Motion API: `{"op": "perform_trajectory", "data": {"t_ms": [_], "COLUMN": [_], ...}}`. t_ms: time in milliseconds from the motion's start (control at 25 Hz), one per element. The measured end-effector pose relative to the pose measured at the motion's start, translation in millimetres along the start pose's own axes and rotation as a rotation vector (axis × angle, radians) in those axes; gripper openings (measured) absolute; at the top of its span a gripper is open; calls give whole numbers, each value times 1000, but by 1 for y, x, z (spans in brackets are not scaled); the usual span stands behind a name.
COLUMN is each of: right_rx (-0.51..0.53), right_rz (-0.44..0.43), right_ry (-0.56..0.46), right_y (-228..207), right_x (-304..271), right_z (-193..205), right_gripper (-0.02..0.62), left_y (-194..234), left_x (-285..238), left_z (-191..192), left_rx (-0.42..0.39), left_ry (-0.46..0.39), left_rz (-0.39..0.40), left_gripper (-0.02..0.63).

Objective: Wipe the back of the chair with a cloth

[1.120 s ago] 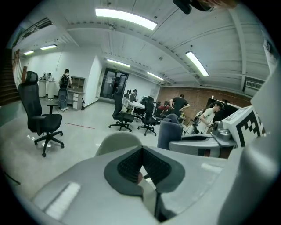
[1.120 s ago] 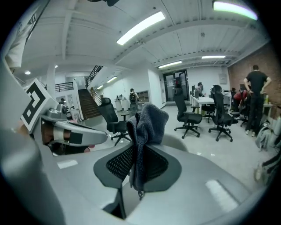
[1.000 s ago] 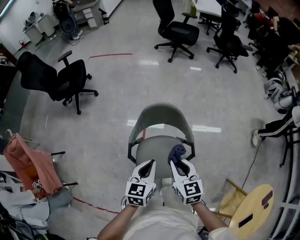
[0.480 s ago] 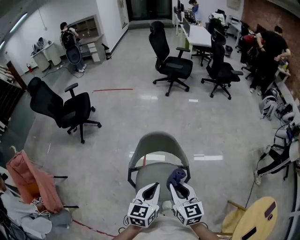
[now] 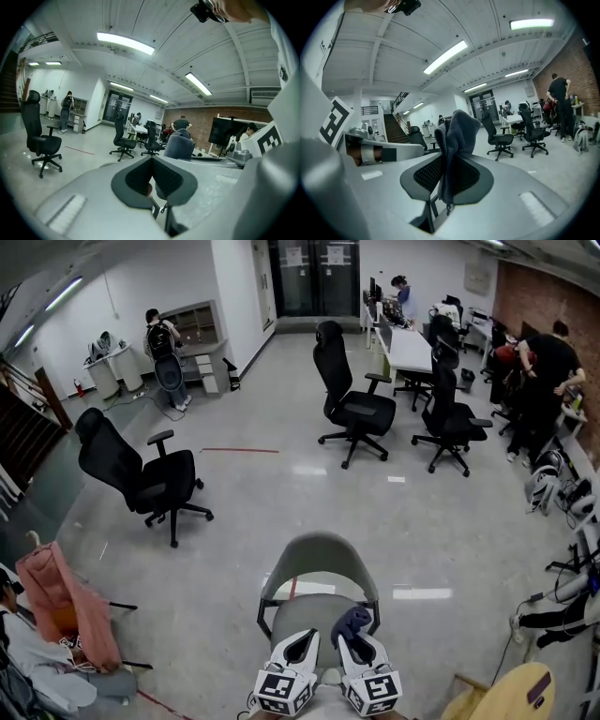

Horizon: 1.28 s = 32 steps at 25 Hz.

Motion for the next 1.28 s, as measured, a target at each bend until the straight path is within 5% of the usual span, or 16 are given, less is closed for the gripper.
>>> {"op": "perform_trajectory", "data": {"t_ms": [720,1280], "right_rx": [47,23], "right_rz": [-72,-30], "right_ry": [13,27], "right_y": [6,1], "right_x": [3,3], "right_z": [8,6], "right_gripper": [71,71], "left_y": [-4,0], "left_x": [11,10], "left_z": [16,14], "left_rx": [13,13], "left_ry": [9,25], "left_rz": [-65,-65], "left_gripper": [2,2]}}
Point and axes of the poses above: the fingertips, and each gripper's own axes: x backward along the fingers, y to its left, z out of its underside, the point moved 6 cm from there along x, backward along the fingers, and after that the axes turned 1 degree about -z, right-handed, at the moved point
